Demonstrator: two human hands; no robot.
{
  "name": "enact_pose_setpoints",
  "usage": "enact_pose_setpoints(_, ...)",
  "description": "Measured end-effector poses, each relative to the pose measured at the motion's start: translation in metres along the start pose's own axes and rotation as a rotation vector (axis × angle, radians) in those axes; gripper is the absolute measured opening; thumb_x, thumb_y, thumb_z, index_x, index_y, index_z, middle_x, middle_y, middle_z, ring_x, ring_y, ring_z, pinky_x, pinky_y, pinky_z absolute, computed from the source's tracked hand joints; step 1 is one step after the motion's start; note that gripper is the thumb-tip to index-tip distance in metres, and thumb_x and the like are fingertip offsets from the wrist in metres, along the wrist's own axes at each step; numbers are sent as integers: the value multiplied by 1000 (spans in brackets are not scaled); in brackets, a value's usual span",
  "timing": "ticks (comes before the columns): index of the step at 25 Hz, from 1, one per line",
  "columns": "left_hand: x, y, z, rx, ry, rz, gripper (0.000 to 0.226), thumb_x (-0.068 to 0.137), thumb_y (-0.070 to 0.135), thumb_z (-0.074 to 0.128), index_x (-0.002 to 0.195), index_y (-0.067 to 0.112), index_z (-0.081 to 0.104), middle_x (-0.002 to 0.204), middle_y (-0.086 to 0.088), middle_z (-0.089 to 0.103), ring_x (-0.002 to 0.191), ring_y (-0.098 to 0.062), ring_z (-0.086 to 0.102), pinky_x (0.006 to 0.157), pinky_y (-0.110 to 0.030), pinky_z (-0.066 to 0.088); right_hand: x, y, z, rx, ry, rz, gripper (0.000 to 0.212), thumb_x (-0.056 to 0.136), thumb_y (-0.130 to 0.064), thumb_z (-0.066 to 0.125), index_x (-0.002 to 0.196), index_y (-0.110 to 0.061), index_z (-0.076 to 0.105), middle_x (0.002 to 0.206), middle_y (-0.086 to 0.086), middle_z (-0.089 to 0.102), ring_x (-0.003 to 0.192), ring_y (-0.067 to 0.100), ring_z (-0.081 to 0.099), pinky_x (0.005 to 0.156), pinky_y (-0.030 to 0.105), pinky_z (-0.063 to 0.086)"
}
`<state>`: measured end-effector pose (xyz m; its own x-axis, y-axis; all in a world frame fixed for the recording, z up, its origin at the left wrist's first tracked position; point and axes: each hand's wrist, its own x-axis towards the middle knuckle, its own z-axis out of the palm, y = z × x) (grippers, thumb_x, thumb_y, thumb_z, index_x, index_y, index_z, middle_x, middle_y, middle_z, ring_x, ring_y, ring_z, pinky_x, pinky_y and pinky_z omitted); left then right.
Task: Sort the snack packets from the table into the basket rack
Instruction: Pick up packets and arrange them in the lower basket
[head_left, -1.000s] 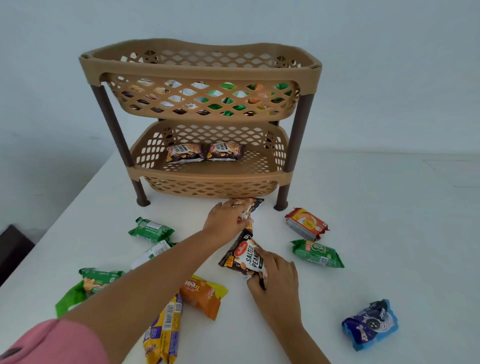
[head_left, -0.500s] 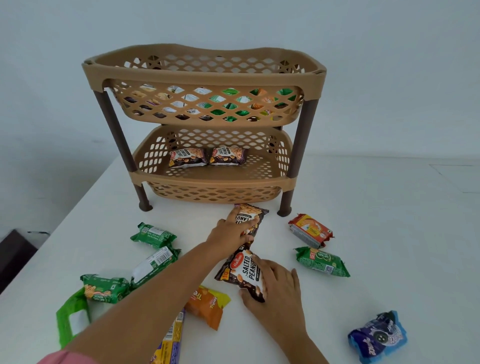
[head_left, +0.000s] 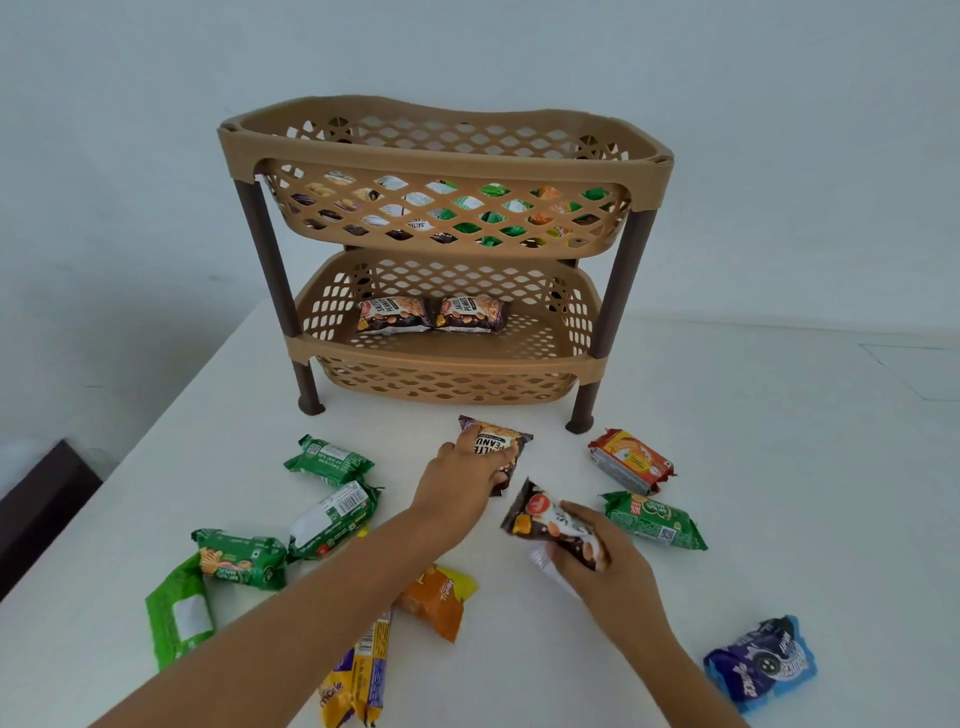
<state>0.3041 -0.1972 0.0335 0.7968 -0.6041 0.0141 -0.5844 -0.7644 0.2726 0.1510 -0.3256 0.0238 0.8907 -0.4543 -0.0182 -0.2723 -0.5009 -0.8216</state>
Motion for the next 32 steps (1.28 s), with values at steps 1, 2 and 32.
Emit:
enact_pose_setpoints(1,-4,-2,-6,12,34,19,39,98,26,37,136,37,39,151,-16,22,119,-36,42,96,-43,43,4,-7,-5,58,0,19,34,79,-32,69,103,-51,53,95,-19,63,89,0,59,69,16,44)
enact_pose_setpoints(2,-8,-5,-14,16,74,43,39,98,27,37,135,37,39,151,-15,23,118,-35,42,96,-43,43,8,-15,-10,109,3,29,33,80,-32,69,97,-54,52,93,-21,63,88,-2,59,67,17,44)
enact_pose_setpoints(32,139,-158,-105,107,97,-126,40,95,20,46,135,29,44,139,-11,43,104,-24,56,65,-13,39,332,-106,25,-562,254,212,46,84,-34,53,127,-23,45,120,11,61,117,35,50,96,50,39)
